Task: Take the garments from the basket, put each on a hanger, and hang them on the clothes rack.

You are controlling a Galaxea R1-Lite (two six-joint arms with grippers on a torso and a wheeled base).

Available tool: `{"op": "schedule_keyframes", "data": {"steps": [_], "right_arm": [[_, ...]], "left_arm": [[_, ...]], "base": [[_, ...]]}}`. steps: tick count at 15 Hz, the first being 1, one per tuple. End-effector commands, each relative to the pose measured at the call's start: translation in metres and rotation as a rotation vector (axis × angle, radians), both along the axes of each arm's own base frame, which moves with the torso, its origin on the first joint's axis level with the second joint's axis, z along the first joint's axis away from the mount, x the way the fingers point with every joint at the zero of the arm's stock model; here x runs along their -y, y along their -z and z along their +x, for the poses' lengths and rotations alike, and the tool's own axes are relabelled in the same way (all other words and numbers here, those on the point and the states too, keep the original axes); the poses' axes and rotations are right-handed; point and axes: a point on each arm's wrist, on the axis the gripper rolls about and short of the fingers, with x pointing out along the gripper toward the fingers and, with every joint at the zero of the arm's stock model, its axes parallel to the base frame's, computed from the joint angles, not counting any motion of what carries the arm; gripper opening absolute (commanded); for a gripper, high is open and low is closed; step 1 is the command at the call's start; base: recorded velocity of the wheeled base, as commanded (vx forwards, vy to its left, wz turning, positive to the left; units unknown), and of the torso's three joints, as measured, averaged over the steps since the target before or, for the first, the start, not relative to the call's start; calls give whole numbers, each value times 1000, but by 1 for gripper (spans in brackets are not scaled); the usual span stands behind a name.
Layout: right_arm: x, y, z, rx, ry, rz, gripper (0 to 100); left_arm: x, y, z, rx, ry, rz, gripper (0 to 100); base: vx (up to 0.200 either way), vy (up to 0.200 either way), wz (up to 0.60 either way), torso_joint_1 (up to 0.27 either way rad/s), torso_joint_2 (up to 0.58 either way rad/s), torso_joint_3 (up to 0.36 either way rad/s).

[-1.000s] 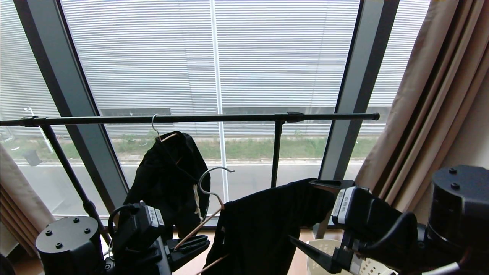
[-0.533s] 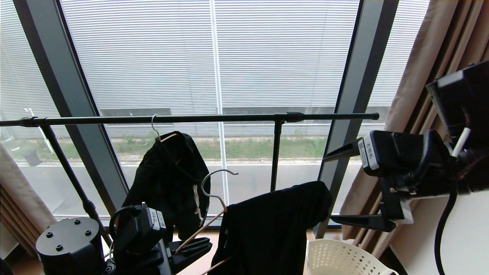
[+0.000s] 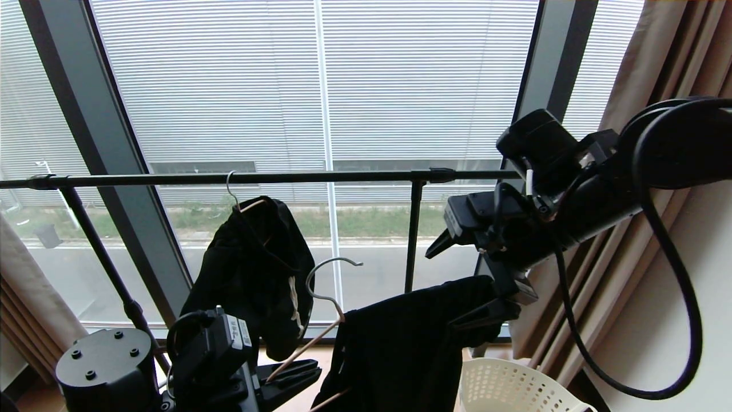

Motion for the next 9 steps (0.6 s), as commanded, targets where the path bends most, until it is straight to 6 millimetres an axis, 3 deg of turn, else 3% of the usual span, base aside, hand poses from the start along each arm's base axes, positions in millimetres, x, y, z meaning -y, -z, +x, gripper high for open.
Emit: {"op": "schedule_keyframes", "data": {"steps": [1,9], "right_arm": [[-10,16,12,-37,-7,-19,100],[-26,25,10,-63,-38,-29,100]], "left_arm": [[0,0,0,-2,2,1,0],[0,0,0,0,0,1,0]], "base": [[0,0,0,0,0,0],[0,0,0,0,0,0]]}}
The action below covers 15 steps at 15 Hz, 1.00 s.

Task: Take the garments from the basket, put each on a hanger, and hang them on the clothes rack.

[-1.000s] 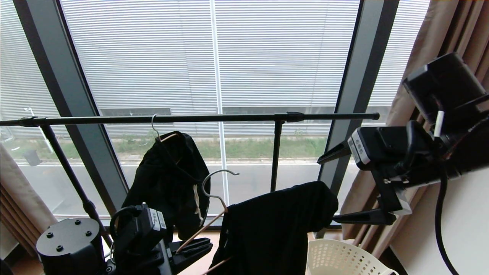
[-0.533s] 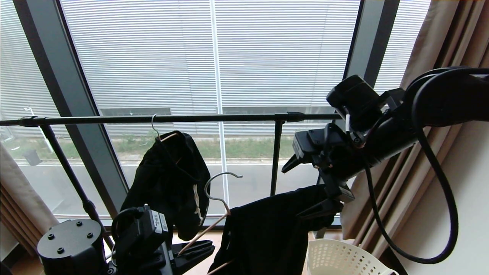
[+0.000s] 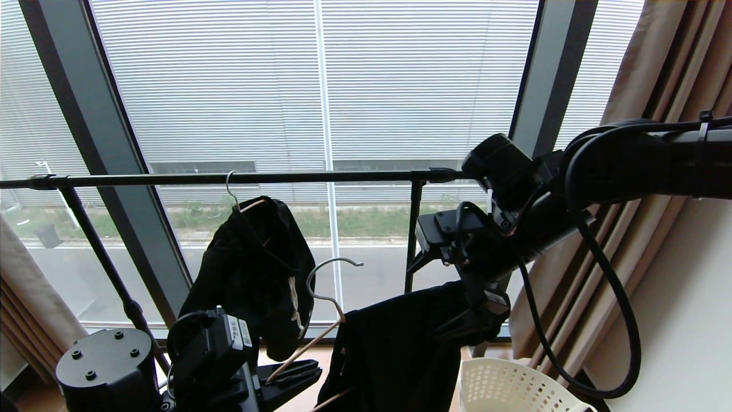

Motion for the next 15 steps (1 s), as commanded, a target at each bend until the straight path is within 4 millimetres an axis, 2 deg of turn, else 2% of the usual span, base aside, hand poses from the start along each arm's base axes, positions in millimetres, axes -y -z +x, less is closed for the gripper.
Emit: {"op": "schedule_keyframes", "data": {"steps": [1,14,15], "right_arm": [[-3,3,0,-10,-6,-5,100],[-13,11,1,-27,-18,-17,100],[-13,11,1,-30,-12,-16,0]], "left_arm": [[0,0,0,-1,0,1,0],[2,-1,0,10,9,-6,0],[2,-1,0,10,9,-6,0]], "base": [[0,0,0,0,0,0],[0,0,0,0,0,0],[0,0,0,0,0,0]]}}
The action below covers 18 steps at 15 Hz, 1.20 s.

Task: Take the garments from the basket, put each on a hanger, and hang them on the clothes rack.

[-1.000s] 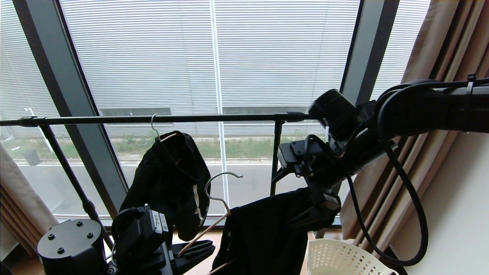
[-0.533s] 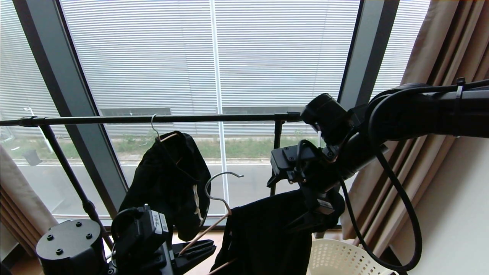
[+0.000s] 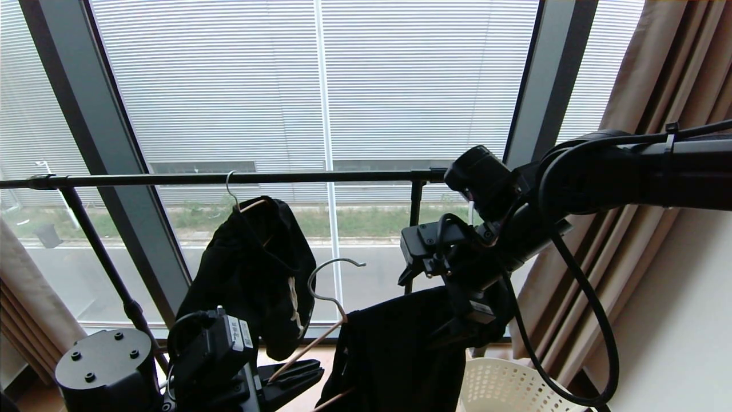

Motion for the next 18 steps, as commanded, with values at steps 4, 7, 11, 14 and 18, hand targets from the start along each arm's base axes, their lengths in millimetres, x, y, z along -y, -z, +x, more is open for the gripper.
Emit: {"op": "schedule_keyframes", "data": {"steps": [4,7,11,14,18], "right_arm": [[0,-1,-1,0,0,-1,0],[0,-1,-1,3,0,0,0],[1,-1,-1,1,0,1,0],[2,-5,-4,6,0,4,0],[5,-12,-8,22,1,16,0]], "left_arm": [[0,1,0,-2,-3,2,0],[0,1,0,-2,-3,2,0],[0,1,0,-2,-1,1,100],[0,1,0,-4,-4,0,100],[-1,-2,1,6,-8,-13,100]], "base": [[0,0,0,0,0,0],[0,0,0,0,0,0],[0,0,0,0,0,0],[0,0,0,0,0,0],[0,0,0,0,0,0]]}}
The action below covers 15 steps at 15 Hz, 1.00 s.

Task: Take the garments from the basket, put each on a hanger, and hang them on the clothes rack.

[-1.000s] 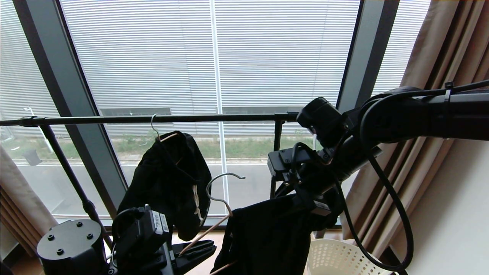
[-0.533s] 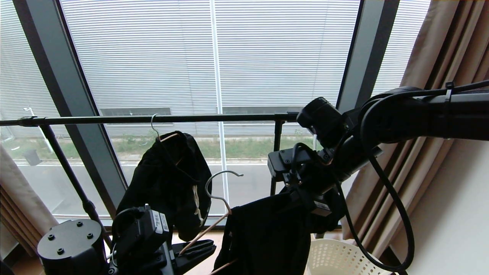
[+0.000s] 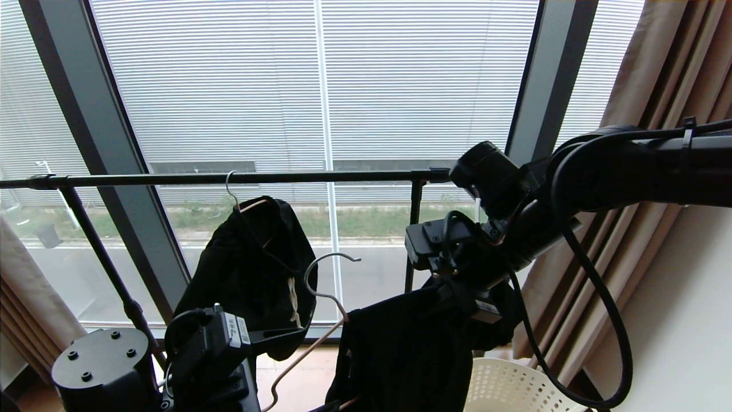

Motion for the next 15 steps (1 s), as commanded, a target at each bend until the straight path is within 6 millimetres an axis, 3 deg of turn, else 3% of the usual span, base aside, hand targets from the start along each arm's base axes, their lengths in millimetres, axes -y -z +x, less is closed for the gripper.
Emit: {"op": "schedule_keyframes", "data": {"steps": [1,7,13,15], "right_arm": [[3,-7,-3,17,3,12,0],[37,-30,-2,55,101,43,0],[65,-31,6,35,185,72,0],[66,-34,4,29,178,95,0]], "left_arm": [[0,-1,0,2,-2,-3,100],[-11,-12,2,-30,-69,-85,100],[-50,-24,27,-183,-48,-273,100],[-54,-24,38,-227,-82,-311,100]], "base": [[0,0,0,0,0,0],[0,0,0,0,0,0],[0,0,0,0,0,0],[0,0,0,0,0,0]]}}
